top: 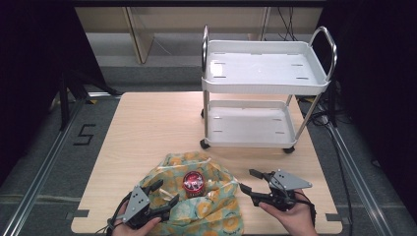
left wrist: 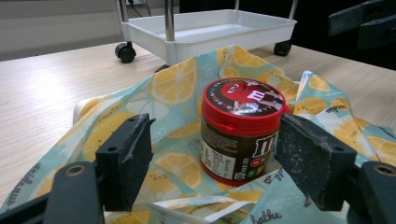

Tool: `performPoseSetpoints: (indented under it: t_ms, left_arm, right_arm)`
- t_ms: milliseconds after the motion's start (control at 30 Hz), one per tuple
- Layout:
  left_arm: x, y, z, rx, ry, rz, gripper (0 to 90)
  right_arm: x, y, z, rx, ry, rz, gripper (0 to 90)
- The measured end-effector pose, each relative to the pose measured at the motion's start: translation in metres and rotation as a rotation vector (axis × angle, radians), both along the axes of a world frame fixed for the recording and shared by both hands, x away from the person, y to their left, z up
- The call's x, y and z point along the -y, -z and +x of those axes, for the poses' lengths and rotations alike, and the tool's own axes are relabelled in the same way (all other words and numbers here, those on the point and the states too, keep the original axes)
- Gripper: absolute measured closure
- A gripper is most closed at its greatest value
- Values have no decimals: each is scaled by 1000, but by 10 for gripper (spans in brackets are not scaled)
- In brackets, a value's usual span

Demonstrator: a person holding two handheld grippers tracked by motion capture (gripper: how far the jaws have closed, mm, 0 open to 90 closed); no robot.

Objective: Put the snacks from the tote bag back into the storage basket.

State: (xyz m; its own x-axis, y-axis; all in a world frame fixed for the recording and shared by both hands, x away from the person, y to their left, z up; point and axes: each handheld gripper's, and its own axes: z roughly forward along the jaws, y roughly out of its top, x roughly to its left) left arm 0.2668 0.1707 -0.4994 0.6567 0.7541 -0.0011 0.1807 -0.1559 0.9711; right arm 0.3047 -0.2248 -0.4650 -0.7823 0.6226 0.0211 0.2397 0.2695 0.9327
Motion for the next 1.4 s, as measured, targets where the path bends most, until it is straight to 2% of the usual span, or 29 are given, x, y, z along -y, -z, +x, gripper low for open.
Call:
performPoseSetpoints:
  t_ms: [33, 67, 100, 167, 200, 267, 367, 400, 433, 500, 533, 600, 633, 667, 733, 767, 800, 867, 933, 1000, 1033, 1067, 1167, 1200, 1233, 1267, 1400]
  left_arm:
    - [0, 0, 1, 7, 4, -3, 264]
    - [0, 0, 1, 15, 10, -12, 264]
    - [1, 1, 1, 12, 8, -22, 264]
    - [1, 1, 1, 13, 8, -22, 264]
    - [1, 1, 1, 11, 7, -21, 264]
    - [0, 1, 1, 7, 2, -14, 264]
    - [0, 0, 0, -1, -3, -9, 264]
    - [0, 0, 0, 7, 4, 1, 264]
    - [0, 0, -1, -5, -2, 4, 264]
    - [0, 0, 0, -2, 3, 0, 264]
    - [0, 0, 0, 5, 4, 8, 264]
    - [0, 0, 0, 9, 6, 12, 264]
    - [0, 0, 0, 7, 5, 12, 264]
    - [1, 1, -1, -7, -1, -10, 264]
    - [0, 0, 0, -5, 1, 2, 264]
    - [1, 1, -1, -8, -1, -6, 264]
    - [0, 0, -1, -7, 0, 3, 264]
    - [0, 1, -1, -6, 2, 5, 264]
    - [0, 1, 0, -6, 3, 5, 264]
    - [0, 1, 0, -5, 4, 5, 264]
    - [0, 1, 0, -6, 4, 4, 264]
    - [0, 1, 0, -6, 4, 4, 264]
    - [0, 1, 0, -5, 4, 5, 264]
    - [0, 1, 0, -6, 5, 5, 264]
    - [0, 1, 0, -6, 5, 5, 264]
    - [0, 1, 0, -7, 5, 5, 265]
    - [0, 1, 0, -8, 4, 3, 264]
  right_arm:
    - [-3, 0, 2, 12, -22, 7, 400]
    - [-8, -1, 2, -24, -43, 11, 399]
    - [-10, -2, 2, -8, -40, 4, 399]
    - [-14, -3, 2, -7, -40, 12, 398]
    - [-18, -5, 4, 10, -68, -18, 397]
    - [-20, -5, 4, 11, -62, -16, 396]
    - [-30, -8, 5, 9, -85, -5, 392]
    - [-31, -9, 5, 7, -92, -14, 389]
    - [-34, -8, 6, 4, -104, -5, 387]
    - [-37, -9, 8, 29, -114, -33, 382]
    - [-40, -8, 8, -1, -127, -19, 379]
    - [-42, -8, 7, -5, -116, -29, 376]
    - [-46, -7, 9, -11, -138, -36, 368]
    - [-49, -6, 8, -21, -133, -33, 366]
    - [-51, -6, 10, -12, -135, -45, 363]
    - [-51, -6, 10, -12, -135, -45, 363]
    - [-54, -7, 11, -23, -150, -52, 356]
    - [-55, -7, 13, -7, -148, -64, 355]
    - [-61, -7, 14, -33, -155, -58, 356]
    - [-62, -7, 14, -30, -158, -67, 356]
    - [-64, -8, 16, -15, -159, -84, 350]
    - [-66, -8, 16, -34, -165, -84, 349]
    - [-69, -7, 18, -30, -179, -82, 342]
    - [-71, -8, 18, -25, -162, -103, 341]
    - [-71, -8, 18, -25, -162, -103, 341]
    - [-73, -8, 19, -41, -168, -106, 336]
    - [-77, -8, 21, -43, -170, -108, 331]
